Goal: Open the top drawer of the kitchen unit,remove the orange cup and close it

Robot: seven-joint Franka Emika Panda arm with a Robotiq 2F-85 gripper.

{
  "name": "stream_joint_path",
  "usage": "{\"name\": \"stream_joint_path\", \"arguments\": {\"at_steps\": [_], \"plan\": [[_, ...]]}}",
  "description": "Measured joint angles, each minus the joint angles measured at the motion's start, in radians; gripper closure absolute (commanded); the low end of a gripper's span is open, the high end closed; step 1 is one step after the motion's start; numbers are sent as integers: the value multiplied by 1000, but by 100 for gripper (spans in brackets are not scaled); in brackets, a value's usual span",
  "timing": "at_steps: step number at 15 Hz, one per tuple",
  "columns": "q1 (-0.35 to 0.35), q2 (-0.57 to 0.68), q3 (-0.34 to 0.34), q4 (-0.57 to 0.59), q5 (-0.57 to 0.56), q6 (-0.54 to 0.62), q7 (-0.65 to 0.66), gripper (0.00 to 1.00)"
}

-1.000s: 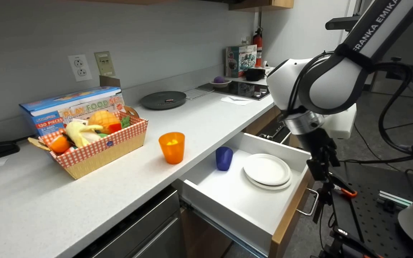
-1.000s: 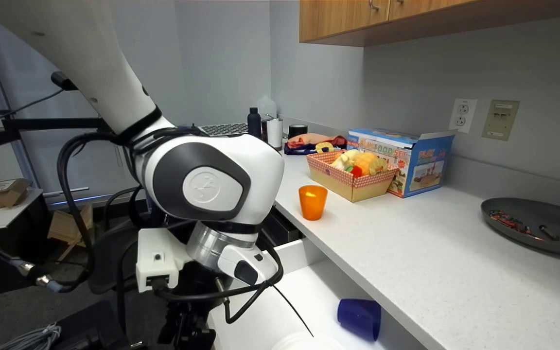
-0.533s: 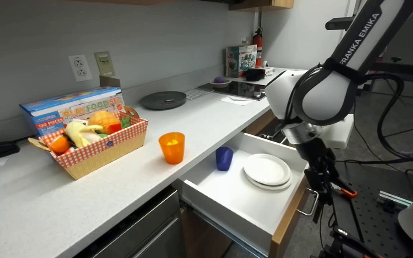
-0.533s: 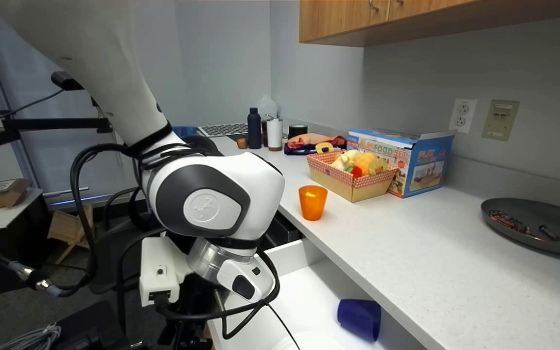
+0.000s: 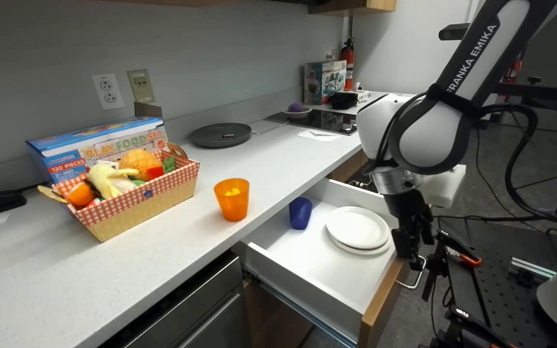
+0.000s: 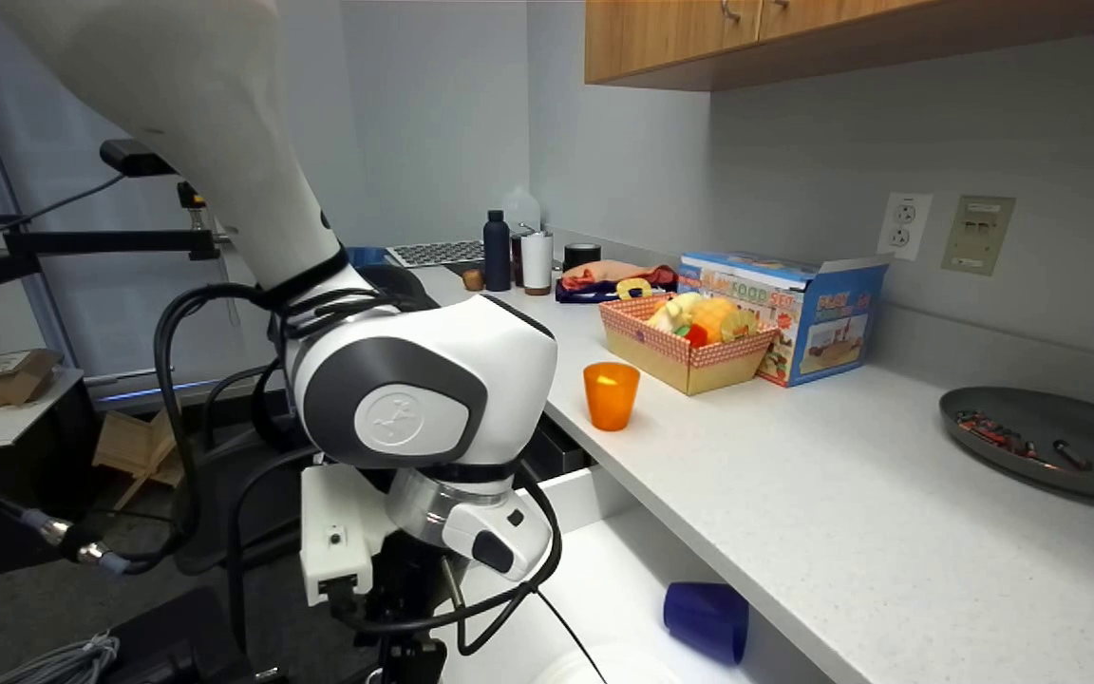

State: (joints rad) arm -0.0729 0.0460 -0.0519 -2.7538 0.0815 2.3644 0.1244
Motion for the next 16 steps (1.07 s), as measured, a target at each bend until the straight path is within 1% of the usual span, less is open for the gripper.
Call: {"name": "stream_joint_path", "arguments": {"at_steps": [5,8,12,16], "plan": [[17,12,17,6,12,142,4,0],[32,29,33,34,39,211,6,0],[47,79,49,109,48,275,14,0],[62,164,54,229,48,333,44,0]]}}
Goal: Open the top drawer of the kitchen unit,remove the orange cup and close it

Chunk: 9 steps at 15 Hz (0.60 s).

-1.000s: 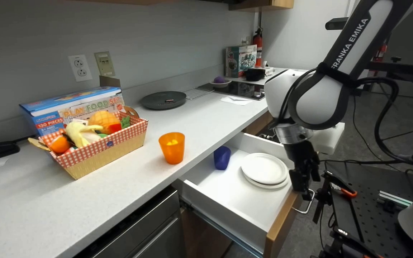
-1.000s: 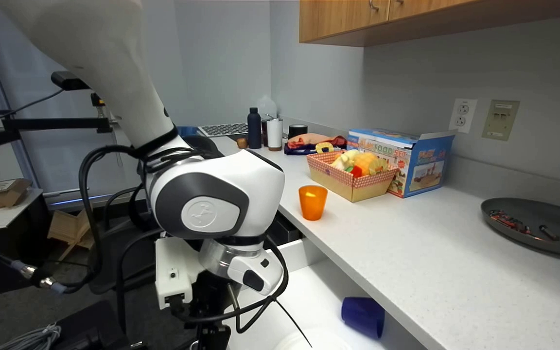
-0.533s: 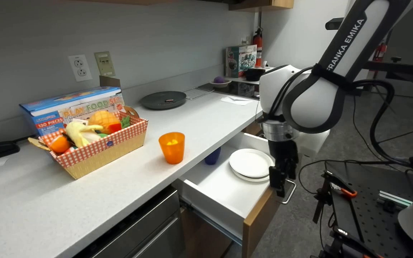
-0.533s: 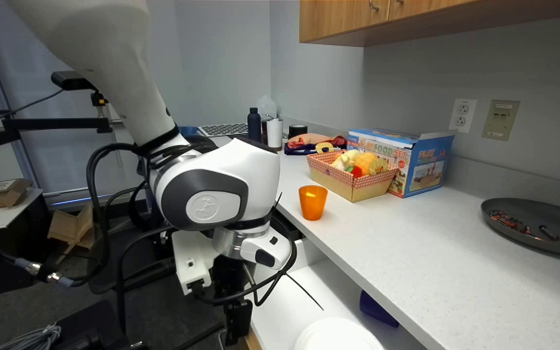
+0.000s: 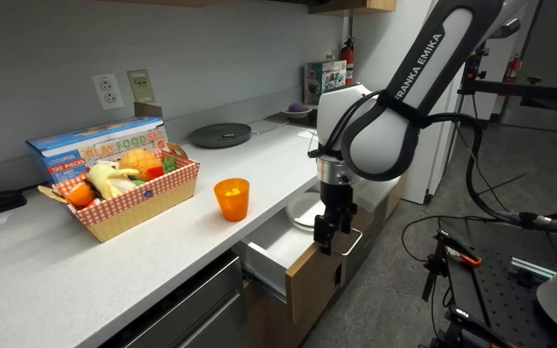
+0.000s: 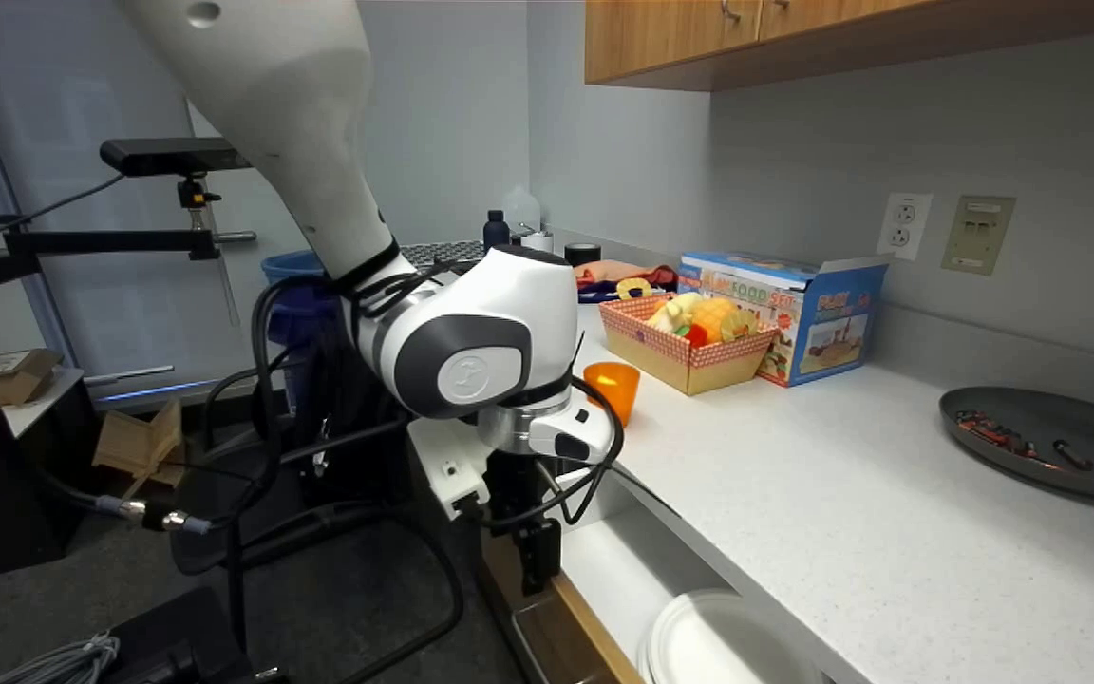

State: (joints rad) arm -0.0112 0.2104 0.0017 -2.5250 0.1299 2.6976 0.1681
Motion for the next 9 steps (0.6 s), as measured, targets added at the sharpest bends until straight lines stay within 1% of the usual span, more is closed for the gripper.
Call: {"name": "stream_joint_path", "arguments": {"at_steps": [3,6,9], "plan": [[17,88,-5,110,-17,58,45,0],[40,185,-34,220,-44,124,90,0],[57,257,-65,305,-50,161,104,0]]}}
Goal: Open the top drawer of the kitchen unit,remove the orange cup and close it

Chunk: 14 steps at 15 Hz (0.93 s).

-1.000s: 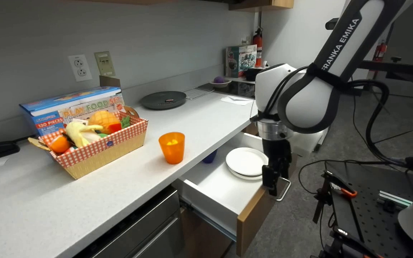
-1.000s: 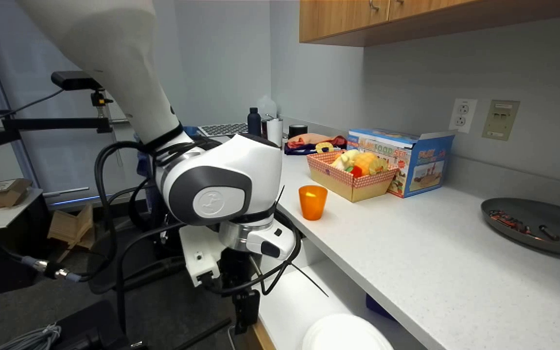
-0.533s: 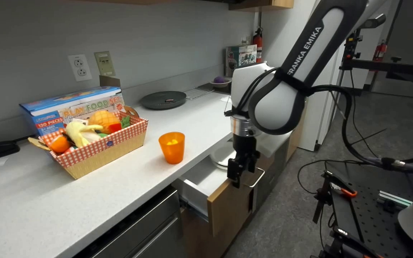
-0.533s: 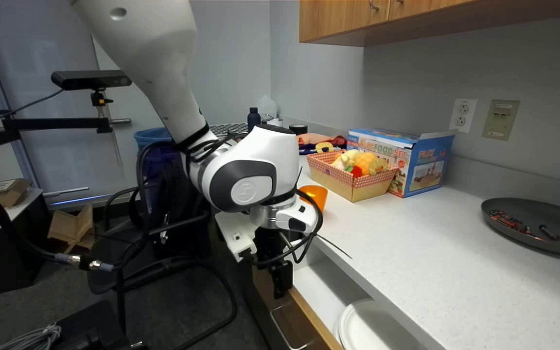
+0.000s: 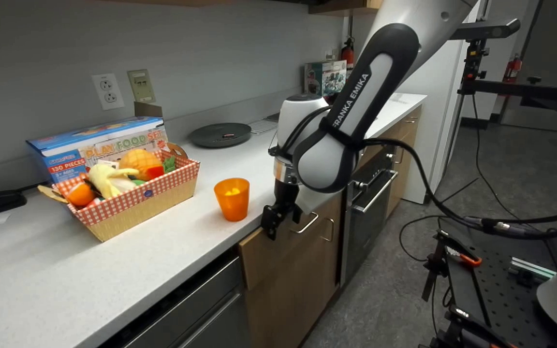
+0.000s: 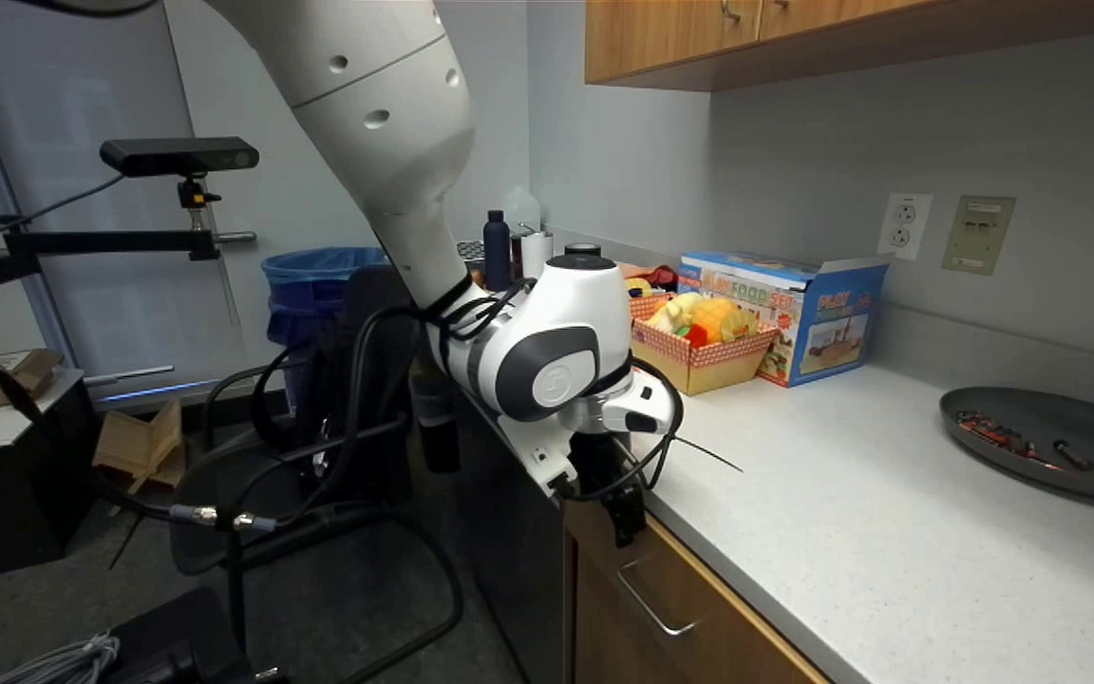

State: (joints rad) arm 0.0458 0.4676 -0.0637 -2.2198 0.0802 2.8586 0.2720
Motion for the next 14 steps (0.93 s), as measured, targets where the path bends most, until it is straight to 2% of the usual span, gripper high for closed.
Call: {"name": "stream_joint_path", "arguments": {"at_steps": [2,7,14], "plan": [[3,19,-10,21,-1,10,-1,0],[7,-10,-29,-10,-5,21,-2,0],[9,-231,-72,-200,-64,19,-5,0]]}}
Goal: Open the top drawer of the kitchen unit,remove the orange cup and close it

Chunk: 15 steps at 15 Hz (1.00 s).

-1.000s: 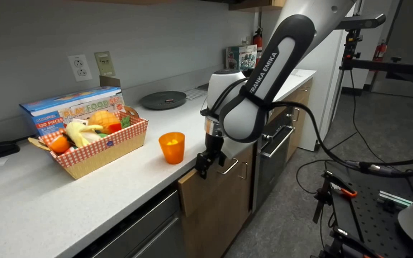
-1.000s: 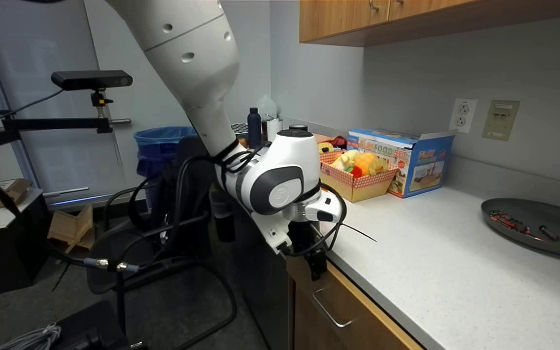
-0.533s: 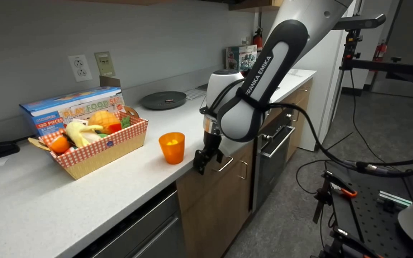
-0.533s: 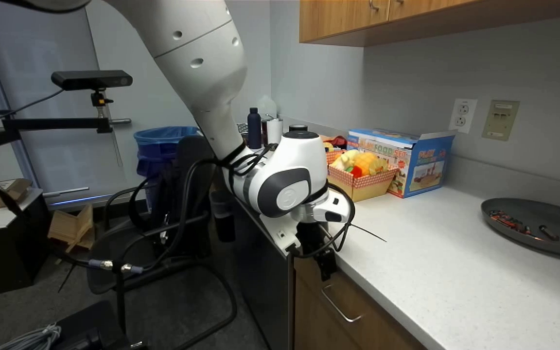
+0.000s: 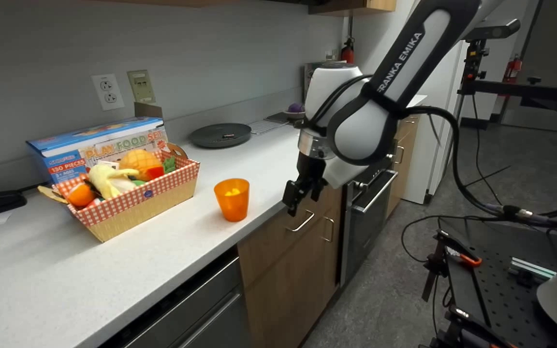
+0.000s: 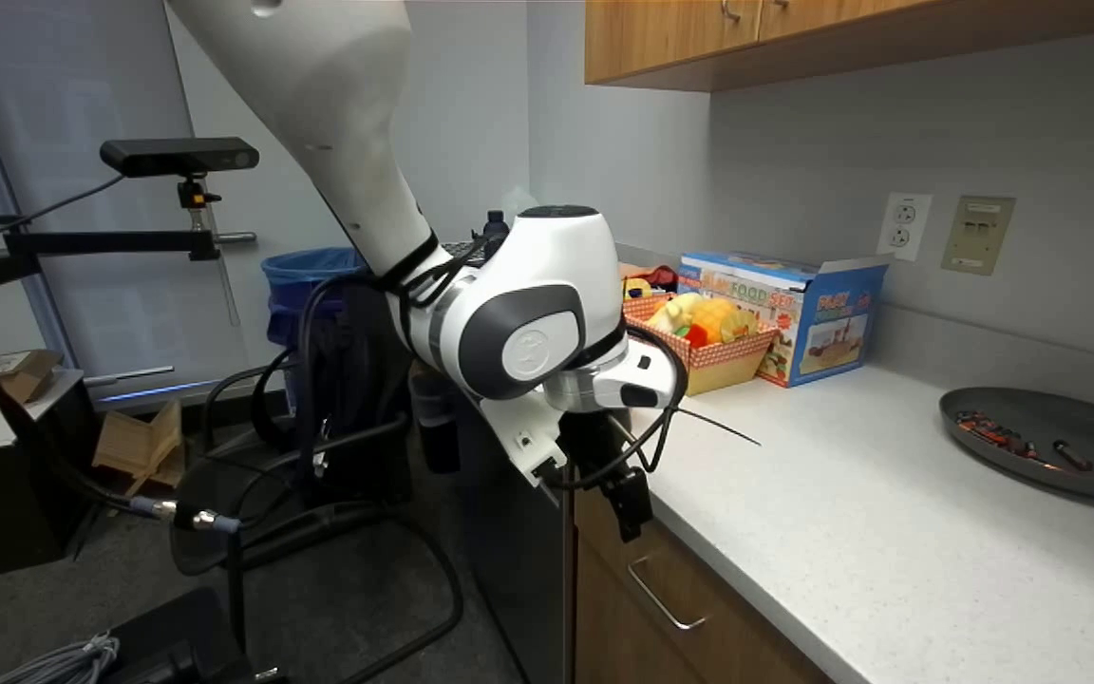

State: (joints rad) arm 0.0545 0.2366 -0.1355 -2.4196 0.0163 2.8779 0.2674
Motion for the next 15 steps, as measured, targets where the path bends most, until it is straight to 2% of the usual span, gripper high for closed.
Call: {"name": "stream_joint_path", "arguments": {"at_steps": [7,15], "plan": [[-13,-278,3,-188,-37,-3,2,0],[-95,-498,100,-313,-58,-6,24,0]]}}
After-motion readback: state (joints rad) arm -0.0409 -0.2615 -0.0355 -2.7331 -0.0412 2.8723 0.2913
